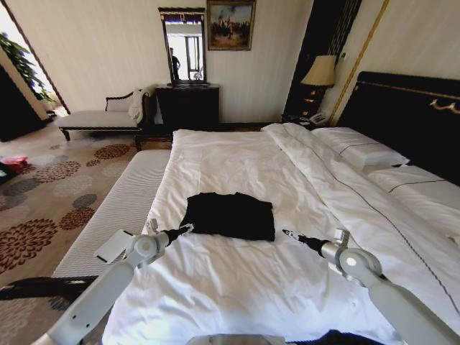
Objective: Fold the clothes on the bed.
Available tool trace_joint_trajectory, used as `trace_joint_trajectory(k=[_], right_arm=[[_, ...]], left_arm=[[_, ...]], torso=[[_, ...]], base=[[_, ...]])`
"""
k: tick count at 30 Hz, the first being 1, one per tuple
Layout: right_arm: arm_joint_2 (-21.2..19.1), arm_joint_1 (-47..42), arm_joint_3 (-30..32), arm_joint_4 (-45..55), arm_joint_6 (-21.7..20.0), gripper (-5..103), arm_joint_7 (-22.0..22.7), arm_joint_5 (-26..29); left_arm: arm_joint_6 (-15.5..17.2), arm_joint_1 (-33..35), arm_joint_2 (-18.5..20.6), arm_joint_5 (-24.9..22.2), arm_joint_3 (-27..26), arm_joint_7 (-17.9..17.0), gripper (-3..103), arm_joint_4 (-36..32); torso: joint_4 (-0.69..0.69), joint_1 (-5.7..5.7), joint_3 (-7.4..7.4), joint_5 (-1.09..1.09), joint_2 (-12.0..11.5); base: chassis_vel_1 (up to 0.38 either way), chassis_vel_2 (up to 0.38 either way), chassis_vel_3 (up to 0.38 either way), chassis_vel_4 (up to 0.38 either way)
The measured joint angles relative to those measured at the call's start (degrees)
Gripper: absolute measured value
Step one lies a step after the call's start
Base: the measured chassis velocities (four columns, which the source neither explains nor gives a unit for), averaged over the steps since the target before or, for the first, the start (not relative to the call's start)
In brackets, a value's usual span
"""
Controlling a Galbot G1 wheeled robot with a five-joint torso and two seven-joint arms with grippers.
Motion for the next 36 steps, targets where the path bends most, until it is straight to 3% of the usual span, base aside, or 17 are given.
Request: trace_joint_trajectory(k=[6, 10, 13, 15, 18, 24, 30, 36], right_arm=[[-0.03, 0.02, -0.2, -0.56, 0.19, 100, -0.13, -0.59], [0.14, 0.2, -0.52, -0.8, 0.24, 100, -0.16, -1.04], [0.23, 0.43, -0.83, -1.11, 0.28, 100, -0.19, -1.29], [0.24, 0.46, -0.9, -1.14, 0.29, 100, -0.19, -1.34], [0.26, 0.48, -1.1, -1.12, 0.3, 100, -0.19, -1.57], [0.2, 0.49, -1.12, -0.98, 0.32, 100, -0.17, -1.54], [0.7, -0.01, -1.32, 0.11, 0.23, 100, -0.18, 0.32], [1.31, -0.32, -2.0, 1.14, -0.28, 100, -0.21, 1.96]], left_arm=[[-0.89, -0.91, -1.31, 0.71, 0.42, 0.29, 101, 1.28], [-1.61, -0.9, -1.3, 0.89, 0.43, 0.63, 92, 1.31], [-2.45, -0.31, -1.13, 1.43, 0.27, 0.94, 76, 1.35], [-2.59, -0.23, -1.13, 1.58, 0.25, 1.0, 76, 1.44], [-3.2, 0.08, -1.38, 2.05, 0.2, 1.07, 59, 1.75], [-3.53, 0.29, -1.58, 2.24, 0.19, 1.06, 43, 1.7], [-3.67, 0.85, -1.42, 2.56, -0.05, 1.01, 16, 1.38], [-3.9, 0.96, -1.11, 2.7, -0.25, 1.01, 2, 1.22]], torso=[[-0.01, 0.0, 0.0, -0.01, 0.0], [0.0, 0.0, 0.0, 0.0, 0.0], [0.0, 0.0, 0.0, -0.01, 0.0], [0.0, 0.0, 0.0, -0.01, 0.0], [0.0, 0.0, 0.0, -0.01, 0.0], [0.0, 0.0, 0.0, -0.01, 0.0], [-0.01, 0.0, 0.0, -0.01, 0.0], [-0.01, 0.0, 0.0, -0.02, 0.0]], base=[[0.0, 0.0, 0.0, 0.0], [0.0, 0.0, 0.0, 0.0], [0.0, 0.0, 0.0, 0.0], [0.0, 0.0, 0.0, 0.0], [0.0, 0.0, 0.0, 0.0], [0.0, 0.0, 0.0, 0.0], [0.0, 0.0, 0.0, 0.0], [0.0, 0.0, 0.0, 0.0]])
